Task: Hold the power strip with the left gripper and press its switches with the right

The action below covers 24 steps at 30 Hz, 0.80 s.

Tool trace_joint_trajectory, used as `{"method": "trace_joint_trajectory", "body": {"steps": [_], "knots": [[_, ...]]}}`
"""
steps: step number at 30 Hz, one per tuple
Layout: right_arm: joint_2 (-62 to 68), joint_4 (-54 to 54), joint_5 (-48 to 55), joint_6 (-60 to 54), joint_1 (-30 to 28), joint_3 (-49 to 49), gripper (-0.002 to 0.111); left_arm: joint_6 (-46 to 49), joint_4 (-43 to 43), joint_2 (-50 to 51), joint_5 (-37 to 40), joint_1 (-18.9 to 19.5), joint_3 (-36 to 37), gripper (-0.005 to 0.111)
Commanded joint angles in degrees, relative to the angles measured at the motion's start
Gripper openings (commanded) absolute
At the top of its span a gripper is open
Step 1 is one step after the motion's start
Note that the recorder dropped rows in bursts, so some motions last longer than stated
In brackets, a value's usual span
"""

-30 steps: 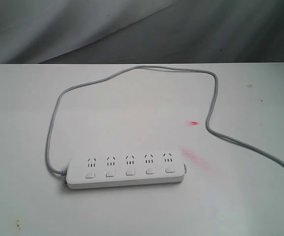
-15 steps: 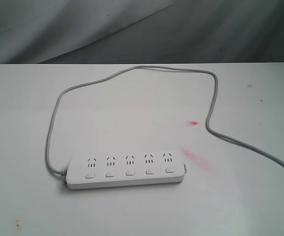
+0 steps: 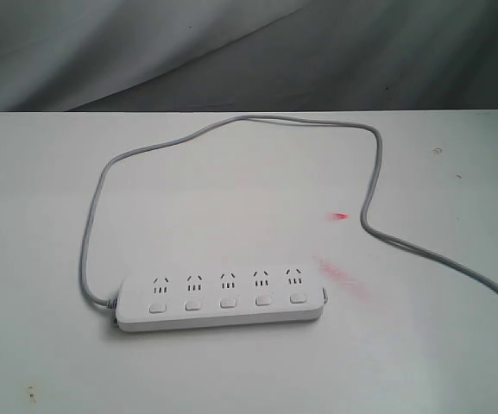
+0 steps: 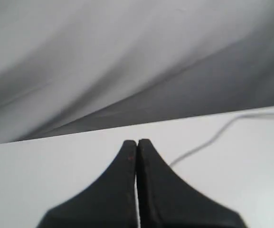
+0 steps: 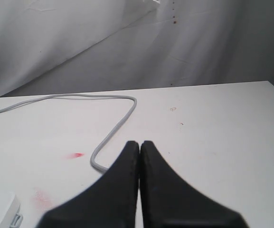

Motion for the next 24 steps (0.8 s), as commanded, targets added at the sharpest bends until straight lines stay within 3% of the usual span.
{"method": "trace_joint_trajectory", "body": {"steps": [1,6,11,14,24], "knots": [[-0.2,-0.3,-0.5,-0.1,-0.4,0.2,0.0,26.7,-15.7,1.5,13.7,4.4,-0.6,0.0],[-0.2,-0.3,-0.5,-0.1,-0.4,0.2,0.0,35.9,-17.2,1.8,28.6,9.6,-0.5,0.0],[-0.2,-0.3,-0.5,-0.1,-0.4,0.2,0.0,40.9,-11.9,2.8,48.1,15.2,-0.5,0.0],[-0.2,-0.3,-0.5,-0.1,-0.4,0.2,0.0,39.3,-9.0,3.0,48.1,16.9,0.5,0.0],[-0.2,-0.3,-0.5,-0.1,-0.4,0.2,0.0,41.1,-5.7,3.0,48.1,16.8,4.8,0.0]]}}
